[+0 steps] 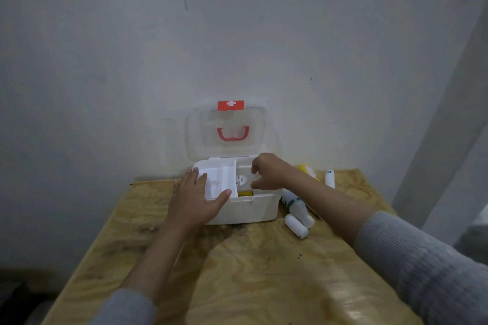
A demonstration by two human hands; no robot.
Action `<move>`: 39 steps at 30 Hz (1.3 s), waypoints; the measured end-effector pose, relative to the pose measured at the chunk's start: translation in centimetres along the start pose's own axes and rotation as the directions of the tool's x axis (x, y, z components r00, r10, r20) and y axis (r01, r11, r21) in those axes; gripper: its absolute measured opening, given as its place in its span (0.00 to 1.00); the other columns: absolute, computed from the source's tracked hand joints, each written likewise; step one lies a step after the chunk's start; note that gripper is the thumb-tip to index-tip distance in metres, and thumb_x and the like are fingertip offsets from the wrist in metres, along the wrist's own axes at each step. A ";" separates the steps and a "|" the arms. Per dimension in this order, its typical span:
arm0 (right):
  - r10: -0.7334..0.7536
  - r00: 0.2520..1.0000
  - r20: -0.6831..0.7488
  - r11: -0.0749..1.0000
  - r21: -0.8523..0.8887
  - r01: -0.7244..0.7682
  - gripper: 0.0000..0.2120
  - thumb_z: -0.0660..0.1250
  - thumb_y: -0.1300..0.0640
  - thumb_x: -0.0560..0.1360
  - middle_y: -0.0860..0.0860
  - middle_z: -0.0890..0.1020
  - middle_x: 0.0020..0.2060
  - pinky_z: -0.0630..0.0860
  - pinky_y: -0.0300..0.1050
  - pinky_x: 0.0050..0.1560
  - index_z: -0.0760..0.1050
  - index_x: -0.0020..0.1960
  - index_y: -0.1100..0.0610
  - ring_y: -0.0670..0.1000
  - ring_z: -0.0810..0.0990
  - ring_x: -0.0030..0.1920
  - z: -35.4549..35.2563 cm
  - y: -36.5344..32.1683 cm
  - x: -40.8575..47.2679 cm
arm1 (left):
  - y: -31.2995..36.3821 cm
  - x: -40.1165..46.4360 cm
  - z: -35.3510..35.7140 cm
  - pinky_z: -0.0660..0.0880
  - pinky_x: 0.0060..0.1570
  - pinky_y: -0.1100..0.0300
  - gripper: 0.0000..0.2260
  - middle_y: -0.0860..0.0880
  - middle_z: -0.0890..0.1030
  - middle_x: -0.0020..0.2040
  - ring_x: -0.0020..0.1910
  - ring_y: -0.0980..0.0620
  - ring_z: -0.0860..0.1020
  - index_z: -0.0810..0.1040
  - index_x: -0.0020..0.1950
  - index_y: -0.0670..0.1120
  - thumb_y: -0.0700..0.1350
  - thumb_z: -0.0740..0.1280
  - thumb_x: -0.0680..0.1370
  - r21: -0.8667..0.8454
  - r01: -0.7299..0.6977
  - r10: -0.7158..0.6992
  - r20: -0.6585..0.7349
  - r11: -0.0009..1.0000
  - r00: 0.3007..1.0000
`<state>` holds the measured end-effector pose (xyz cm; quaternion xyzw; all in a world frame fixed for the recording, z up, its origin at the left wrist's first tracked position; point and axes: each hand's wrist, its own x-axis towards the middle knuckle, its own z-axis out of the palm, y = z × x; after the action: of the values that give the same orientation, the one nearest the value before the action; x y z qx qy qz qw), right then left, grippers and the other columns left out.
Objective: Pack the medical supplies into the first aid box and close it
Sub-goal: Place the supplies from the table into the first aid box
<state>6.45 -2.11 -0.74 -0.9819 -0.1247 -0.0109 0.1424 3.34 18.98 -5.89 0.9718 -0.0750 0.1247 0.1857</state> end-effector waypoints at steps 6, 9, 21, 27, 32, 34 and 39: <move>0.046 0.995 -0.083 0.991 0.128 -0.035 0.20 0.73 0.54 0.70 0.56 0.80 0.50 0.70 0.42 0.44 0.74 0.57 0.61 0.53 0.76 0.47 1.3 -0.7 -0.1 | 0.2 -0.1 0.0 0.50 0.74 0.44 0.42 0.49 0.57 0.78 0.77 0.47 0.53 0.62 0.74 0.49 0.72 0.52 0.67 -0.022 0.014 -0.014 -0.005 1.000 1.000; 0.027 0.999 -0.036 0.975 0.223 -0.018 0.22 0.74 0.57 0.68 0.54 0.83 0.49 0.75 0.43 0.46 0.72 0.59 0.57 0.52 0.80 0.48 1.3 -0.7 -0.3 | 0.3 -0.1 -0.1 0.51 0.75 0.44 0.42 0.48 0.58 0.78 0.77 0.47 0.53 0.62 0.74 0.48 0.72 0.53 0.67 -0.029 0.015 -0.015 -0.012 0.999 1.000; -0.004 0.970 -0.241 0.921 0.376 0.098 0.14 0.69 0.65 0.70 0.56 0.83 0.49 0.79 0.45 0.52 0.76 0.55 0.59 0.50 0.81 0.46 -1.6 1.4 -2.0 | 0.5 -0.4 -0.3 0.53 0.74 0.45 0.41 0.48 0.59 0.77 0.77 0.47 0.55 0.63 0.74 0.47 0.71 0.55 0.68 -0.072 0.019 -0.021 -0.023 0.997 1.000; 0.119 0.945 -0.305 0.953 0.301 -0.023 0.07 0.71 0.62 0.70 0.51 0.82 0.43 0.76 0.38 0.45 0.80 0.48 0.58 0.48 0.80 0.43 -4.9 6.4 -7.4 | 0.4 -0.4 -0.2 0.54 0.74 0.46 0.40 0.47 0.59 0.77 0.77 0.47 0.55 0.60 0.75 0.45 0.68 0.61 0.71 -0.112 0.026 -0.031 -0.042 0.993 0.999; 0.206 0.951 -0.230 0.960 0.234 -0.151 0.04 0.71 0.61 0.69 0.48 0.82 0.38 0.75 0.41 0.40 0.80 0.42 0.53 0.44 0.78 0.36 -2.8 9.4 -11.6 | 0.7 -0.5 -0.2 0.55 0.74 0.45 0.39 0.47 0.58 0.78 0.77 0.46 0.55 0.58 0.76 0.46 0.65 0.64 0.71 -0.148 0.041 -0.050 -0.059 0.988 0.997; 0.221 0.956 -0.191 0.955 0.243 -0.172 0.03 0.72 0.58 0.69 0.48 0.83 0.38 0.77 0.44 0.40 0.79 0.42 0.53 0.46 0.79 0.36 -1.2 9.3 -12.7 | 0.8 -0.6 -0.2 0.56 0.73 0.45 0.39 0.47 0.58 0.78 0.77 0.46 0.56 0.58 0.76 0.46 0.65 0.64 0.71 -0.154 0.043 -0.053 -0.061 0.987 0.997; 0.333 0.931 -0.148 0.925 0.243 -0.292 0.10 0.69 0.48 0.69 0.46 0.80 0.38 0.74 0.43 0.35 0.76 0.48 0.50 0.46 0.79 0.39 3.1 7.2 -13.9 | 1.0 -0.8 -0.4 0.58 0.72 0.44 0.40 0.46 0.59 0.77 0.76 0.44 0.57 0.58 0.76 0.46 0.65 0.65 0.71 -0.173 0.059 -0.071 -0.062 0.983 0.996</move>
<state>-5.30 -11.29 -6.54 -0.9623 0.0476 -0.0663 0.2595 2.26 18.33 -5.40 0.9493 -0.0473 0.1447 0.2750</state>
